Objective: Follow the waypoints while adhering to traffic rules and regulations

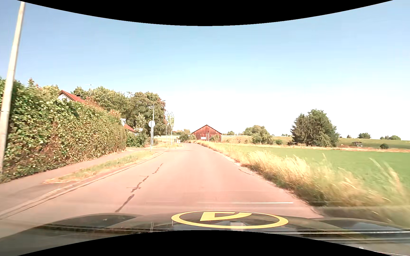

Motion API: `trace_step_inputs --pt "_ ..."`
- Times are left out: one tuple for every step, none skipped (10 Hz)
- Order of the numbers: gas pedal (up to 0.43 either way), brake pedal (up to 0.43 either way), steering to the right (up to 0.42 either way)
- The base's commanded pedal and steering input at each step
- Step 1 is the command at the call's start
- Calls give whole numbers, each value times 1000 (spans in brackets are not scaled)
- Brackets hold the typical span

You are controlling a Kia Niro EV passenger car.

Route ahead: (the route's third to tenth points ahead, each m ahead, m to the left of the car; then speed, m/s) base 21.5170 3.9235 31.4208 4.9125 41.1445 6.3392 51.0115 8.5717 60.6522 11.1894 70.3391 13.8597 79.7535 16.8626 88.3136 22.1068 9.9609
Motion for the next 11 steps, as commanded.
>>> trace_step_inputs --pt "228 0 -37" --pt "228 0 -34" --pt "228 0 -34" --pt "228 0 -34" --pt "228 0 -34" --pt "228 0 -34" --pt "220 0 -34" --pt "220 0 -33" --pt "220 0 -32" --pt "220 0 -31" --pt "220 0 -30"
